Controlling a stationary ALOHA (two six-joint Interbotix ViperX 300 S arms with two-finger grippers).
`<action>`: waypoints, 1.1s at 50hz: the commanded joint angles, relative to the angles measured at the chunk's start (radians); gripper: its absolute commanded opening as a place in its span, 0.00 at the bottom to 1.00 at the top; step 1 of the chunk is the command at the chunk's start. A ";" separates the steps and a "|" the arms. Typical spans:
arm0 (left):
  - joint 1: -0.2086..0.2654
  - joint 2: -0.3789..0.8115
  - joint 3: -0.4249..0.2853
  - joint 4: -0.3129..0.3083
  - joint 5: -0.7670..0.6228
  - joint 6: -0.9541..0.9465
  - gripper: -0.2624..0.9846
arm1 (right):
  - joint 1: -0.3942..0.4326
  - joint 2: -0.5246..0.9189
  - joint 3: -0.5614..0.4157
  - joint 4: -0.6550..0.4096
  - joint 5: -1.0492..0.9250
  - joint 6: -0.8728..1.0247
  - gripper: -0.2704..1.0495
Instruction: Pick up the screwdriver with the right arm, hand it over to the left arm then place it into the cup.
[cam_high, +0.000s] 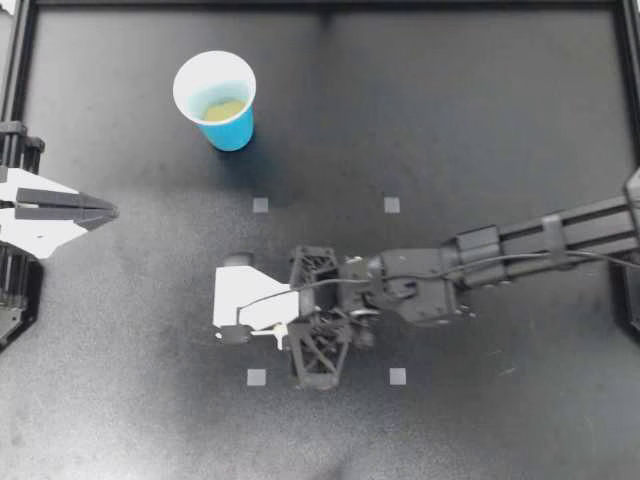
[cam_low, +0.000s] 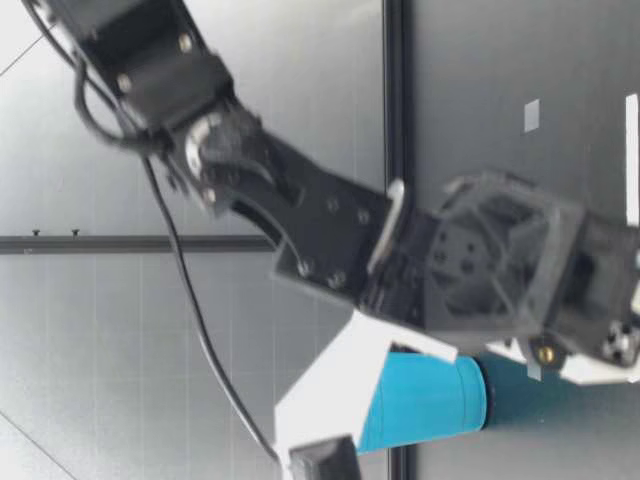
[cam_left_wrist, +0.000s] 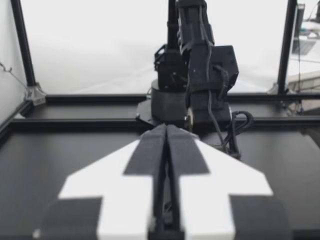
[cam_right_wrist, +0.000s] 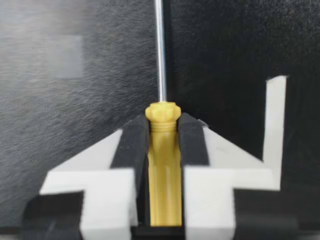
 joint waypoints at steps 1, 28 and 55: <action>0.002 0.017 -0.011 -0.002 -0.021 0.000 0.30 | 0.006 -0.107 0.023 -0.002 -0.061 0.015 0.22; 0.000 0.104 -0.003 -0.005 -0.051 -0.017 0.64 | -0.048 -0.434 0.477 0.014 -0.896 0.112 0.22; 0.000 0.368 -0.051 -0.014 -0.400 -0.092 0.74 | -0.095 -0.387 0.446 0.018 -1.270 0.011 0.22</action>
